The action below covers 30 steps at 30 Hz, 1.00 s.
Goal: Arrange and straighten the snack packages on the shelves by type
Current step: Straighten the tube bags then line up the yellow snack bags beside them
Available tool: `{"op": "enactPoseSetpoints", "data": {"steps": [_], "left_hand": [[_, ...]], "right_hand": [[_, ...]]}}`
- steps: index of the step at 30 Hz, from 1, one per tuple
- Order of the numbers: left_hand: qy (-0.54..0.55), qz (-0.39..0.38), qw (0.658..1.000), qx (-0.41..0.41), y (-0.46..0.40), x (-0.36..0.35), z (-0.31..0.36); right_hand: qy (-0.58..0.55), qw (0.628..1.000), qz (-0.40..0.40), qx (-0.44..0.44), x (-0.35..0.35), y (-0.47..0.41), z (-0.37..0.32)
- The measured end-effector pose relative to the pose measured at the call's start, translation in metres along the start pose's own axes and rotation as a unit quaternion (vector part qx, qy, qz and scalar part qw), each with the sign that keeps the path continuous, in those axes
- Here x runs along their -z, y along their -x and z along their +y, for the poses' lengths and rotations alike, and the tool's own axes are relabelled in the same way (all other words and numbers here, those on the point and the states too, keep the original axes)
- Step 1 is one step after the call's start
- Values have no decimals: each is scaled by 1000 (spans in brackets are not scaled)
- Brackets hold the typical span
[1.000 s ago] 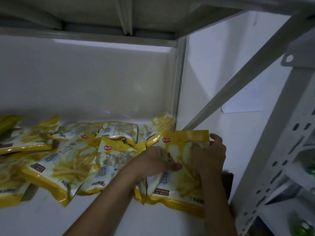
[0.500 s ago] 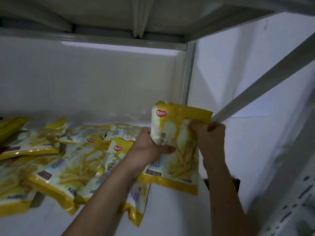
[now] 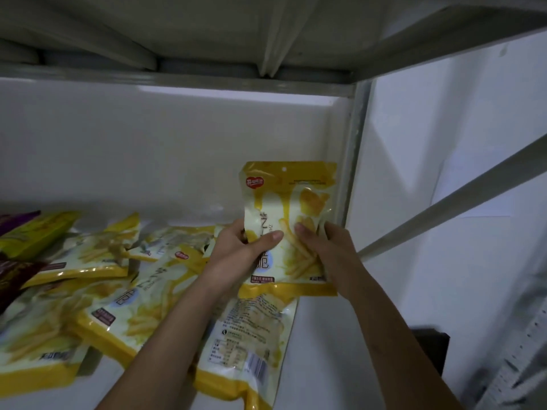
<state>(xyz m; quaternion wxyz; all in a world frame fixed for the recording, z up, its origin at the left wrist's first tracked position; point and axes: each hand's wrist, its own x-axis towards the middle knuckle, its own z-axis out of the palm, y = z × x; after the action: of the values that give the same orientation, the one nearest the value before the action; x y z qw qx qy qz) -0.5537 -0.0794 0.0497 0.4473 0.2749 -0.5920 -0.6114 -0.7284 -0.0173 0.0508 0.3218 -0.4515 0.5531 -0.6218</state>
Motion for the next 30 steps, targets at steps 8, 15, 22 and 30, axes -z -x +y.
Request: {"op": "enactPoseSetpoints", "data": {"steps": [8,15,22,30], "left_hand": [[2,51,999,-13,3,8,-13],[55,58,997,-14,12,5,-13],[93,99,991,-19,16,9,-13],[93,43,994,-30,21,4,-2]], "right_hand": [[-77,996,40,-10,-19,5,22],[-11,996,61,62,-13,13,21],[-18,996,37,79,-19,21,16],[-34,996,14,76,-8,25,9]]}}
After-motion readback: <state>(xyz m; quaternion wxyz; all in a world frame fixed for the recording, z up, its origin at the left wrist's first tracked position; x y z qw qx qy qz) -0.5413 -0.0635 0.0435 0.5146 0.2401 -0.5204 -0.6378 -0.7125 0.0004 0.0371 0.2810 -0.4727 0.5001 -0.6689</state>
